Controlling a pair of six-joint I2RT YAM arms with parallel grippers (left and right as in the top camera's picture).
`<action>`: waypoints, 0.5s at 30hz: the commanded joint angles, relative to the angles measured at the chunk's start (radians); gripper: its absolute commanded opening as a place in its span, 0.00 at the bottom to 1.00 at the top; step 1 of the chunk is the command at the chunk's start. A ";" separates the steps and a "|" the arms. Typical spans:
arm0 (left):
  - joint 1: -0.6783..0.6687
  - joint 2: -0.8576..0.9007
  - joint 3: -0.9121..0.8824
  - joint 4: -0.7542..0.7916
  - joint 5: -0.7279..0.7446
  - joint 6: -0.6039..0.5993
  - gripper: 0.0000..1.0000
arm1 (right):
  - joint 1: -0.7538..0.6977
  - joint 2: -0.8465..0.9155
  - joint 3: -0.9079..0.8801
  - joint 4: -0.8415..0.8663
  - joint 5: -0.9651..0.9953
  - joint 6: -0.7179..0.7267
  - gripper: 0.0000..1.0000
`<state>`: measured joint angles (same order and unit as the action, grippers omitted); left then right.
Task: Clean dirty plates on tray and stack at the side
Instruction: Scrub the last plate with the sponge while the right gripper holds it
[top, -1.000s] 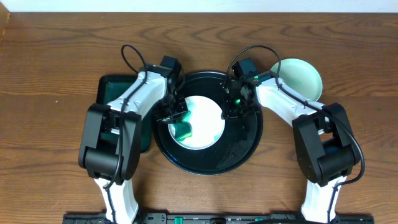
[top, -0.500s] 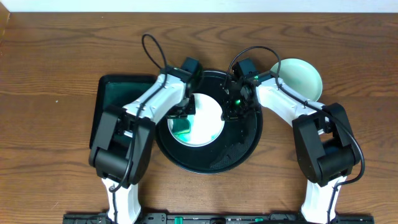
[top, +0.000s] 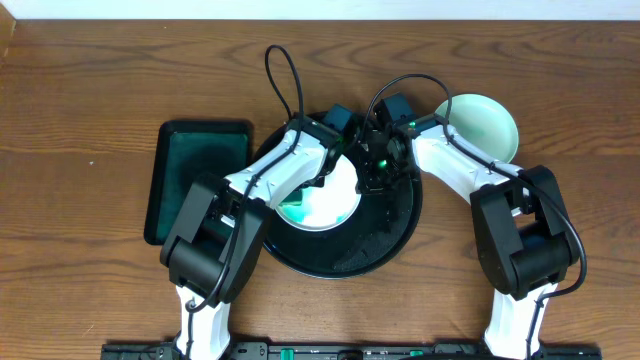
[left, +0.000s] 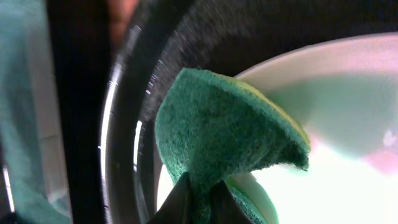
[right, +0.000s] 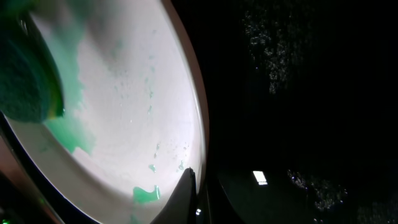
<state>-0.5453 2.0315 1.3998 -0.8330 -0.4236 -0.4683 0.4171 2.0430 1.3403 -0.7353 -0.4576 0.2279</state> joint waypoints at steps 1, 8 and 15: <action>0.029 0.013 0.045 0.008 -0.196 -0.052 0.07 | -0.024 0.013 -0.013 -0.010 0.136 -0.024 0.01; 0.029 -0.035 0.074 0.026 -0.202 -0.064 0.07 | -0.024 0.013 -0.013 -0.010 0.136 -0.024 0.01; 0.030 -0.107 0.075 -0.014 -0.198 -0.064 0.07 | -0.024 0.013 -0.013 -0.011 0.136 -0.024 0.01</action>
<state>-0.5247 1.9869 1.4487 -0.8234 -0.5610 -0.5217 0.4171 2.0430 1.3403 -0.7357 -0.4431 0.2276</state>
